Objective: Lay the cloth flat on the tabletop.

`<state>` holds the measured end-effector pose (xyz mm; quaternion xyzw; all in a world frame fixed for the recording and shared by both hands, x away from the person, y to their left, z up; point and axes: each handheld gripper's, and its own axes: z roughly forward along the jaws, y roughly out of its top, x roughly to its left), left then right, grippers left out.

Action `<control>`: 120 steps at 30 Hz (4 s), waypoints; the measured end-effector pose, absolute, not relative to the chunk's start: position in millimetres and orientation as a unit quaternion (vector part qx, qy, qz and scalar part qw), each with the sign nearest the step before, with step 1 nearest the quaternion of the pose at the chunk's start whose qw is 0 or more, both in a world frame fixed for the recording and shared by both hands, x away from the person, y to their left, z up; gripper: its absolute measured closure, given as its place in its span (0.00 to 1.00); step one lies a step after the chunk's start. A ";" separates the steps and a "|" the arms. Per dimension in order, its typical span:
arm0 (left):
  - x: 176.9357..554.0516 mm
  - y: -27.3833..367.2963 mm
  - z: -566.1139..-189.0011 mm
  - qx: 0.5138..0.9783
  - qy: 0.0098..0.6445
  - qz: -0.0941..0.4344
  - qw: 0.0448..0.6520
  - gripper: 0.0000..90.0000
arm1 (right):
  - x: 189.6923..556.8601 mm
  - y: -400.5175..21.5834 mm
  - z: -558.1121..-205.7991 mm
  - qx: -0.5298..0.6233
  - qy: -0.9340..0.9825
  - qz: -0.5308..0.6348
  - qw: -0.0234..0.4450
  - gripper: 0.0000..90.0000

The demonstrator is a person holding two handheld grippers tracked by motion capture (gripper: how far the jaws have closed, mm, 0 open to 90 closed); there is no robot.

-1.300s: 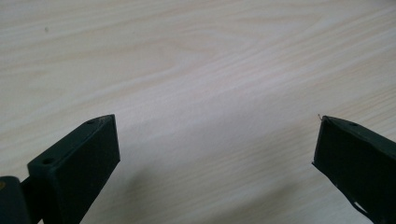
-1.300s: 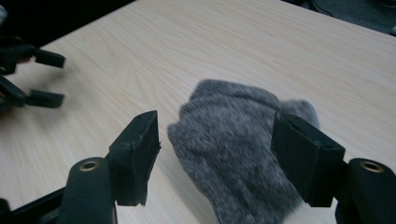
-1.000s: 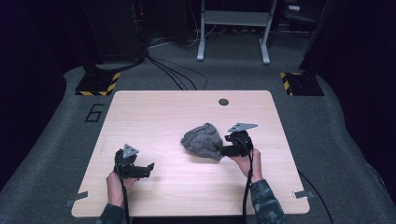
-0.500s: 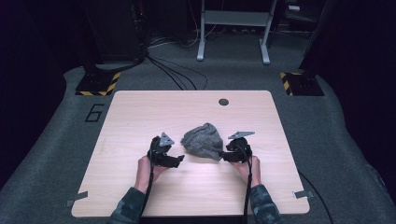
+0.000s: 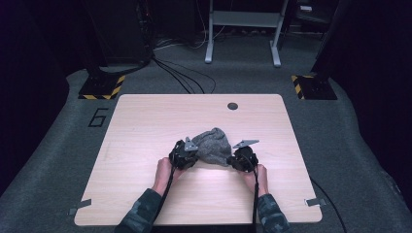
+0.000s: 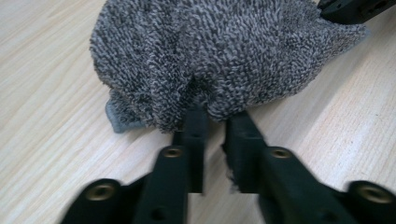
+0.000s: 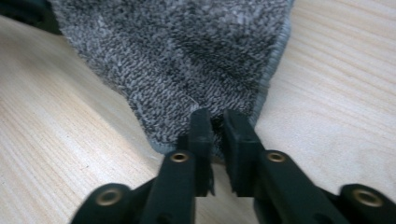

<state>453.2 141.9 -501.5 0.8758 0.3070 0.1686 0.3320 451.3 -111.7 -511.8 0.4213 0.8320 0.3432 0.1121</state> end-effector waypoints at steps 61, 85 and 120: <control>440.5 107.6 -513.7 0.873 0.313 0.171 0.333 0.99 | 439.2 -109.0 -511.9 0.408 0.837 0.344 0.120 1.00; 422.1 150.7 -464.6 0.832 0.330 0.187 0.405 1.00 | 418.6 -90.0 -493.6 0.347 0.850 0.382 0.105 0.32; 443.0 125.3 -511.7 0.841 0.381 0.180 0.341 0.58 | 434.5 -81.7 -449.4 0.363 0.824 0.402 0.166 0.99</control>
